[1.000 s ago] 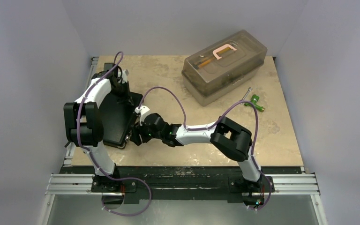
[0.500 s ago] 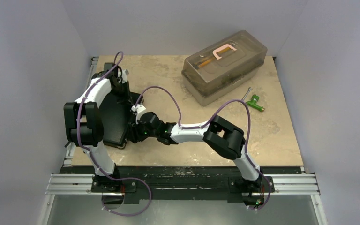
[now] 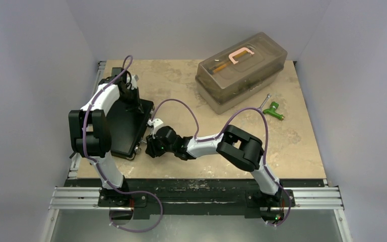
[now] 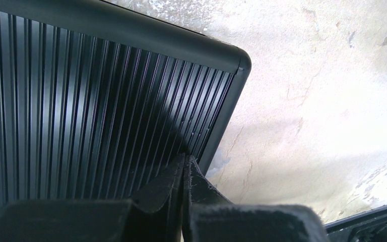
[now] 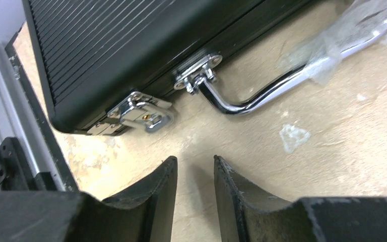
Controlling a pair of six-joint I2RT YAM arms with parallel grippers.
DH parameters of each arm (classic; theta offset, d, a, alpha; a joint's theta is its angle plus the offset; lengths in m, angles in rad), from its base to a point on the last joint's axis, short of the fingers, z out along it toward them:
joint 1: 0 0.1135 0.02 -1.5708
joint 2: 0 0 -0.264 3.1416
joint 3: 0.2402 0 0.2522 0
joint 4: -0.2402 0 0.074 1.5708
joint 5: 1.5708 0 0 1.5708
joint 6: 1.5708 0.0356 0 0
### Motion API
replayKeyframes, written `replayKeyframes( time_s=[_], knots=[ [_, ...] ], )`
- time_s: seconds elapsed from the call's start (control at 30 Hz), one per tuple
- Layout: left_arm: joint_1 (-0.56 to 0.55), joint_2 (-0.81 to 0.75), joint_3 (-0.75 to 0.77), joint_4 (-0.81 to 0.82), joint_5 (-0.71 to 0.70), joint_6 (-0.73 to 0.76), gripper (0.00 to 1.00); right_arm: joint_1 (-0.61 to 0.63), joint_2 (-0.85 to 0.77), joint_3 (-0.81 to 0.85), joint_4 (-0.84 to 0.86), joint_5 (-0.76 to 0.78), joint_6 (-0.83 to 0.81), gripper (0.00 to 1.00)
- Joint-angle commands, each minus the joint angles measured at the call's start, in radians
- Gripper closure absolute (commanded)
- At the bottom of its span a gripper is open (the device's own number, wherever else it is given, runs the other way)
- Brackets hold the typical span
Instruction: Pack up texas hold em set
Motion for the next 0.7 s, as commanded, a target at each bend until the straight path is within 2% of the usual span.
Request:
replayKeyframes(
  time_s=[0.0,0.3,0.47,0.53,0.67],
  knots=[
    [-0.014,0.035,0.01,-0.016,-0.008,0.031,1.0,0.0,0.022,-0.017,0.016,0.058,-0.041,0.67],
    [-0.014,0.036,0.012,-0.014,-0.004,0.034,1.0,0.013,-0.024,-0.029,-0.006,0.128,-0.099,0.62],
    [-0.014,0.04,0.014,-0.013,0.004,0.032,1.0,0.014,0.04,0.074,-0.026,0.051,-0.056,0.63],
    [-0.026,0.042,0.015,-0.016,0.003,0.033,1.0,0.018,0.064,0.09,-0.017,0.059,-0.03,0.65],
    [-0.028,0.041,0.019,-0.016,0.005,0.035,1.0,0.023,0.103,0.122,-0.027,0.071,-0.016,0.79]
  ],
)
